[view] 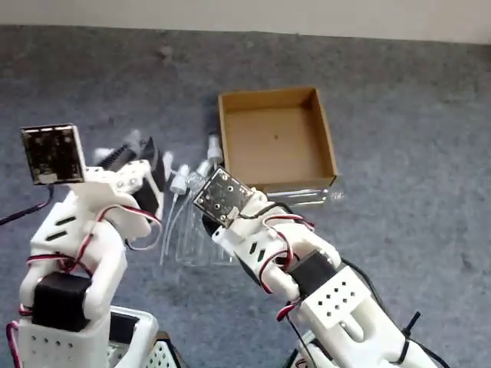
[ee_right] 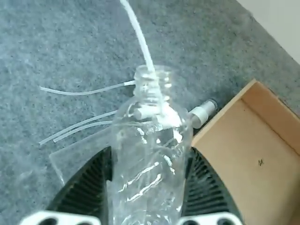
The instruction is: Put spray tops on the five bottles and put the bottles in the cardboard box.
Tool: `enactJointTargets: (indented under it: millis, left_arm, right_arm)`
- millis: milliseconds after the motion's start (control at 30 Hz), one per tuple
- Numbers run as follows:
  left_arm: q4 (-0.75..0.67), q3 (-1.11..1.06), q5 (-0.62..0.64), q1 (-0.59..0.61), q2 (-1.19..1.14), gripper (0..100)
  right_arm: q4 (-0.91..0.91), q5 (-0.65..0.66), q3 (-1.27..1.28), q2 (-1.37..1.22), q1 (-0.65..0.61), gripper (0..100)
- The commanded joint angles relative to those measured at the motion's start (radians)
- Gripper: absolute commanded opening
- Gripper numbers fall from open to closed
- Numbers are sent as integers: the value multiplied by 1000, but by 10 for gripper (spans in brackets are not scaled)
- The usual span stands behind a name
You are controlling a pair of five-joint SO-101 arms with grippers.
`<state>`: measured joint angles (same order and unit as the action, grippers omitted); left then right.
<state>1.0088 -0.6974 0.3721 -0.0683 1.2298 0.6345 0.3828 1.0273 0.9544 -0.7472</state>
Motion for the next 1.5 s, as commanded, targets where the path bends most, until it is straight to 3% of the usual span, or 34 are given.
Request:
enactJointTargets:
  millis: [0, 133, 300, 467, 600, 933, 1267, 1467]
  left_arm:
    - [-32, 8, -87, 139, 4, 28]
    - [-49, 1, -107, 266, -4, 33]
    - [-57, 8, -110, 409, -70, 129]
    - [-203, 19, -109, 565, -398, 129]
    - [-262, 111, -109, 607, -673, 129]
    - [-250, 371, -114, 550, -1141, 129]
    - [-68, 378, -118, 314, -1148, 129]
    - [-15, 367, -157, 254, -1052, 129]
  right_arm:
    - [-28, -11, -8, 30, 15, 4]
    - [-28, -11, -8, 30, 13, 4]
    - [-27, -11, -8, 30, 15, 4]
    - [-25, -11, -8, 31, 15, 4]
    - [-25, -11, -8, 31, 15, 4]
    - [-25, -11, -8, 31, 15, 4]
    - [-27, -11, -8, 31, 15, 4]
    - [-27, -11, -8, 31, 15, 4]
